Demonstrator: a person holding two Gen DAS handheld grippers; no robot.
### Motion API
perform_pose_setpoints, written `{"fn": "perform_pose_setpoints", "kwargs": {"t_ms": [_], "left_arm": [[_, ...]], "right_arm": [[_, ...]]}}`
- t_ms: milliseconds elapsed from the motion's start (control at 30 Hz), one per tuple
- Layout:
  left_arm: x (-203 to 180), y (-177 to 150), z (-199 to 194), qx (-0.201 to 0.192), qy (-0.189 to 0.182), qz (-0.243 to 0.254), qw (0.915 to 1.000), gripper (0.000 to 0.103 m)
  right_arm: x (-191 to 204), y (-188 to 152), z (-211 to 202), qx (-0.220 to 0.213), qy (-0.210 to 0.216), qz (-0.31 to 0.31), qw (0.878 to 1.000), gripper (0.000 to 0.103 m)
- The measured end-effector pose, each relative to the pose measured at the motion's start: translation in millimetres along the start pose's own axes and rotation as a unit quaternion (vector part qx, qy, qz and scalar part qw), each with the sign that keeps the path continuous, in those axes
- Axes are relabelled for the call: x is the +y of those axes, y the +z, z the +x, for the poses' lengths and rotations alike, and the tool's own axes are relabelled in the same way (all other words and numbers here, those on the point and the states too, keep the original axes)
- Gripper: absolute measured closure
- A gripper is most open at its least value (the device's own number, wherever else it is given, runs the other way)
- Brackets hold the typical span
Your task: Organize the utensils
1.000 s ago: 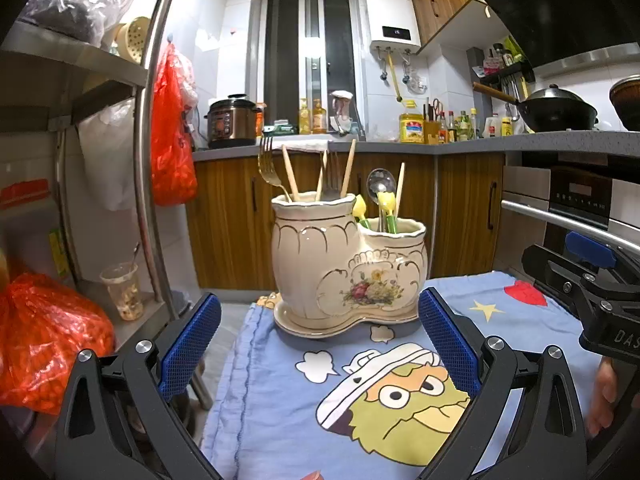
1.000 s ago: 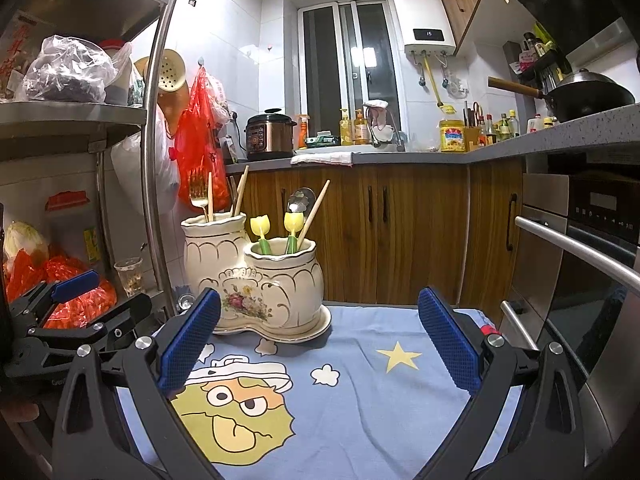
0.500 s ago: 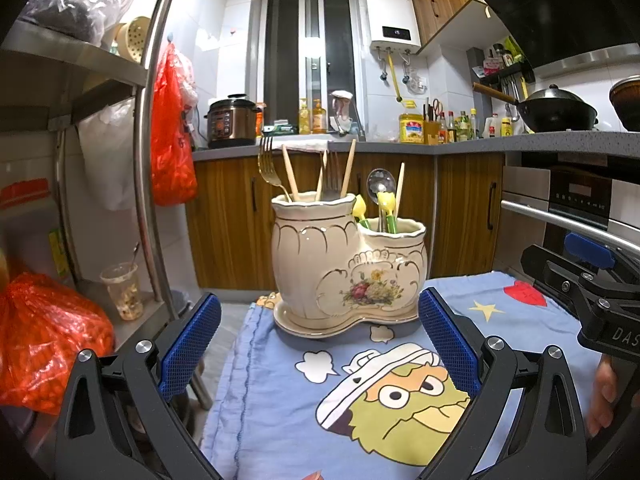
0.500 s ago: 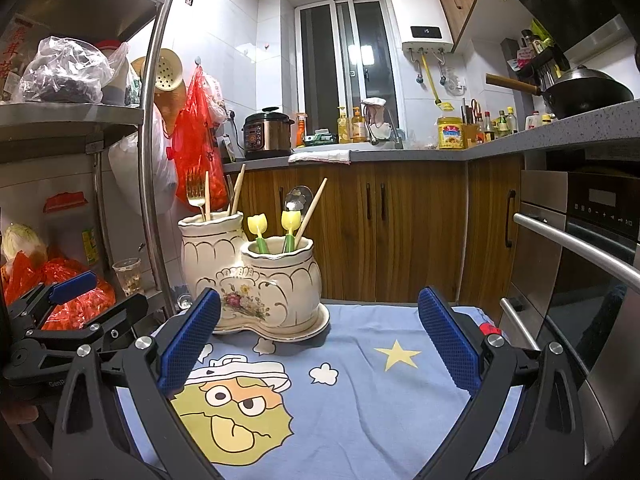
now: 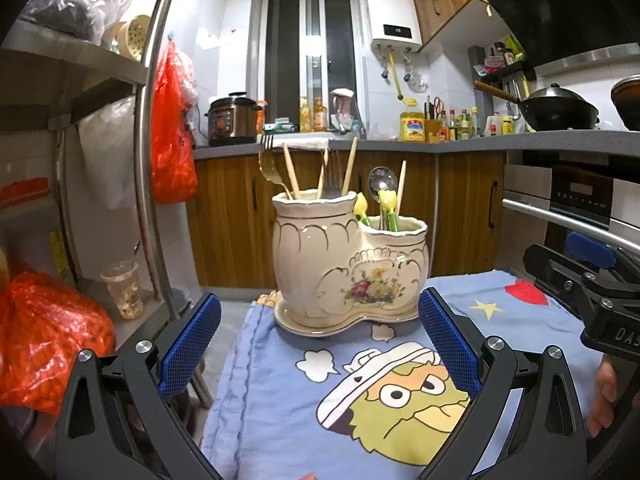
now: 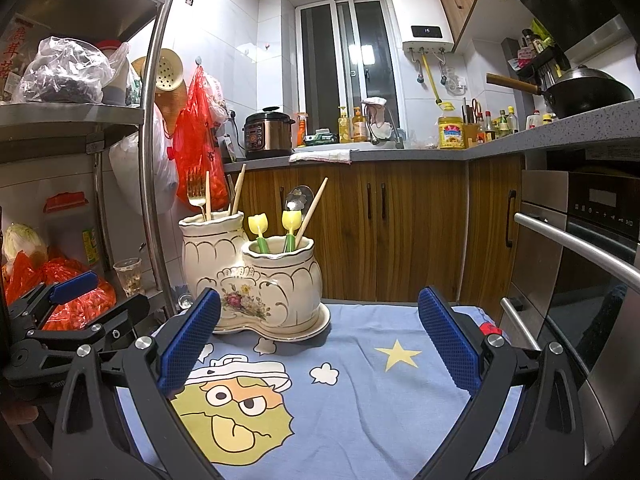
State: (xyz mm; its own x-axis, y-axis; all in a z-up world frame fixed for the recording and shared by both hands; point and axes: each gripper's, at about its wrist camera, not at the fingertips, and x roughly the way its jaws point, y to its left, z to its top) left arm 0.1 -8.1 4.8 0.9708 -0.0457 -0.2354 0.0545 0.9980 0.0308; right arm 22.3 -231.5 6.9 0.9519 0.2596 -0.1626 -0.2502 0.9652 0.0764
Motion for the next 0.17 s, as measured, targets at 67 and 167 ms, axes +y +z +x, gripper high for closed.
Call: {"fn": "perform_pose_setpoints", "kwargs": {"t_ms": [67,167], "left_arm": [[1.8,-0.6,2.3,0.008,-0.002,-0.003,1.0,0.005],[2.7,-0.9,4.6,0.012,0.0,-0.005,0.9999,0.005]], "right_arm": [[-0.1,-0.2,0.2,0.001,0.0,0.0,1.0,0.005],[-1.7,-0.2,1.5,0.002,0.001,0.001,1.0,0.005]]}}
